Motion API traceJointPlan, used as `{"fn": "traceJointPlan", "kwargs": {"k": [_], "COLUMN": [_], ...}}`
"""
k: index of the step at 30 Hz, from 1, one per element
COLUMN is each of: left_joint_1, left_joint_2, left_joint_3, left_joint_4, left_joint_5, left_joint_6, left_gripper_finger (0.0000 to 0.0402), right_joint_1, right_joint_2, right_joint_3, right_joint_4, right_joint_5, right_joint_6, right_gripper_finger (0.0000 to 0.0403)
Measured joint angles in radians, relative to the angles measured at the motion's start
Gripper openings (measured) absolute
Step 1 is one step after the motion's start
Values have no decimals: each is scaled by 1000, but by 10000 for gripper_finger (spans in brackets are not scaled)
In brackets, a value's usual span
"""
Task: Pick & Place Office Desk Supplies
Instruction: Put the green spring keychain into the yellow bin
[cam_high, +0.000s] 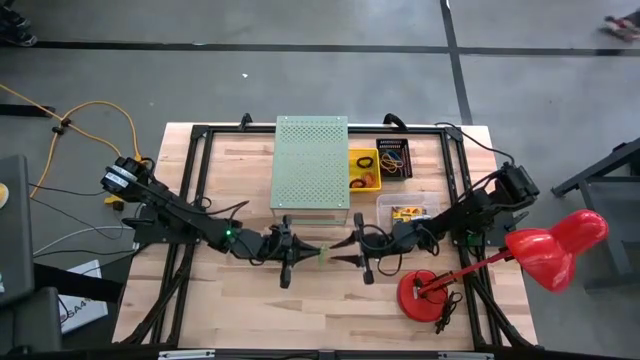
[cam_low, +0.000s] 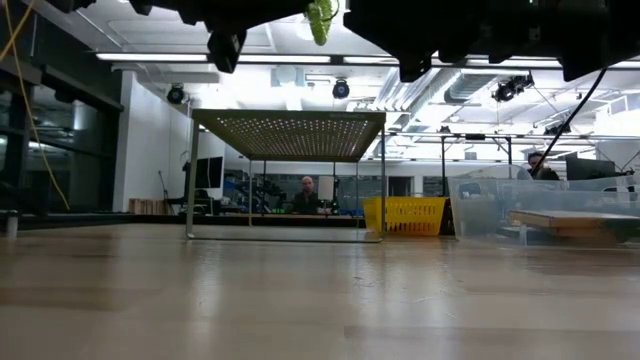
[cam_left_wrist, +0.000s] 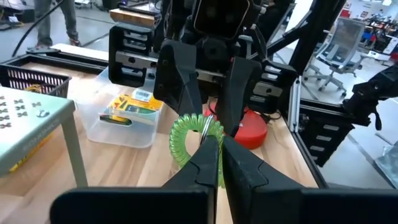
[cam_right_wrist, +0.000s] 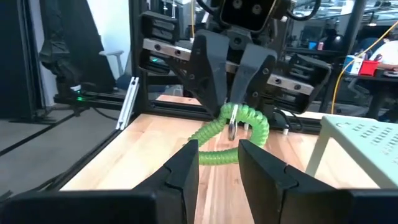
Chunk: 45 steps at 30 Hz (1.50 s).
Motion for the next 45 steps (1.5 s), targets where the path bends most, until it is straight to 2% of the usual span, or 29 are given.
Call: {"fn": "traceJointPlan", "kwargs": {"k": [45], "left_joint_1": [71], "left_joint_2": [0], "left_joint_3": [-1], "left_joint_4": [39], "left_joint_5": [28], "left_joint_6": [39], "left_gripper_finger": [5], "right_joint_1": [-49], "right_joint_2": [0], "right_joint_3": [1], "right_joint_4": [45], "right_joint_5": [18], "right_joint_6": [-6], "right_gripper_finger": [100]}}
